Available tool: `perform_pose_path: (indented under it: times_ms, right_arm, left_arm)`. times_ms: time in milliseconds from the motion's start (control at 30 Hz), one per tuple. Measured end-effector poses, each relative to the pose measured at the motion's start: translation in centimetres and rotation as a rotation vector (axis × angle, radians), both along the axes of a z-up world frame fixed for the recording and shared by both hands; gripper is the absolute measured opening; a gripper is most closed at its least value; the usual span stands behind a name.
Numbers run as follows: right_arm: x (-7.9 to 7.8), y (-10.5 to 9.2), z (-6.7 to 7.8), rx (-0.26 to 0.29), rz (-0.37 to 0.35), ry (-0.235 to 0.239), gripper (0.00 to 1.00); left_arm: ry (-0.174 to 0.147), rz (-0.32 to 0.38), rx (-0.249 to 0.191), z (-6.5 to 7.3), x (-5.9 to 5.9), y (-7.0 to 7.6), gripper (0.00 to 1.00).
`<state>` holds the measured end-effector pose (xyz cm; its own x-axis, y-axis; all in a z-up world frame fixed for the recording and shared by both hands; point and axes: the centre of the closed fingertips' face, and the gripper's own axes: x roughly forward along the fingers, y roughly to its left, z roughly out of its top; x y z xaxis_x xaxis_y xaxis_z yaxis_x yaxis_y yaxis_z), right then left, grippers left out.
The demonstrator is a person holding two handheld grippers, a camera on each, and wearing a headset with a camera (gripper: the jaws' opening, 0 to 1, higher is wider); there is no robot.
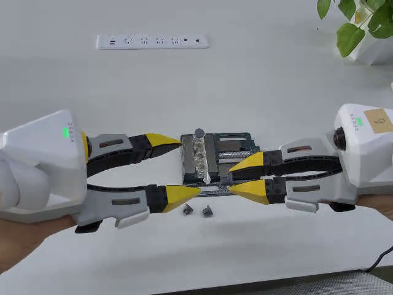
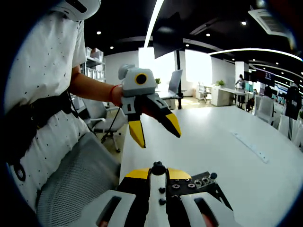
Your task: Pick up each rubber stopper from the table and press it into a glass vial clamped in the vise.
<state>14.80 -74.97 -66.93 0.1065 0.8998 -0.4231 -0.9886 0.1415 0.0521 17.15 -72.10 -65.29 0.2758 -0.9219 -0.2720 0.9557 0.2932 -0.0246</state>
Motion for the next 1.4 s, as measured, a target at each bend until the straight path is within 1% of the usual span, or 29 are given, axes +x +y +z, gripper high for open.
perform_pose_path:
  times_ms: [67, 200, 300, 367, 533, 733, 833, 1333, 1400]
  right_arm:
    - [0.0, 0.3, 0.8, 0.013, 0.005, -0.010, 0.06]
    - [0.0, 0.7, 1.9, 0.036, 0.008, -0.017, 0.06]
    - [-0.2, 1.1, 2.7, 0.061, 0.014, -0.016, 0.06]
    - [-0.1, 1.2, 3.0, 0.071, 0.016, -0.018, 0.06]
    - [-0.3, 1.5, 3.4, 0.077, 0.026, -0.022, 0.06]
    - [-0.4, 1.7, 3.7, 0.081, 0.032, -0.029, 0.06]
    - [-0.4, 1.7, 3.8, 0.083, 0.032, -0.029, 0.06]
    - [-0.6, 1.7, 3.9, 0.074, 0.041, -0.038, 0.06]
    - [-0.6, 1.8, 4.0, 0.075, 0.039, -0.038, 0.07]
  left_arm:
    - [-0.002, -0.016, -0.006, 0.4, -0.2, -0.4, 0.31]
    - [-0.004, -0.048, -0.020, 0.9, -0.8, -0.9, 0.22]
    - [-0.006, -0.061, -0.032, 1.3, -1.1, -1.3, 0.20]
    - [-0.005, -0.067, -0.042, 1.6, -1.3, -1.4, 0.19]
    - [-0.008, -0.078, -0.058, 2.1, -1.5, -1.7, 0.11]
    - [-0.011, -0.091, -0.060, 2.3, -1.7, -1.8, 0.08]
    - [-0.013, -0.102, -0.060, 2.5, -2.0, -1.8, 0.05]
    - [-0.021, -0.107, -0.064, 2.8, -2.0, -1.9, 0.05]
    - [-0.013, -0.106, -0.074, 2.9, -2.0, -1.8, 0.04]
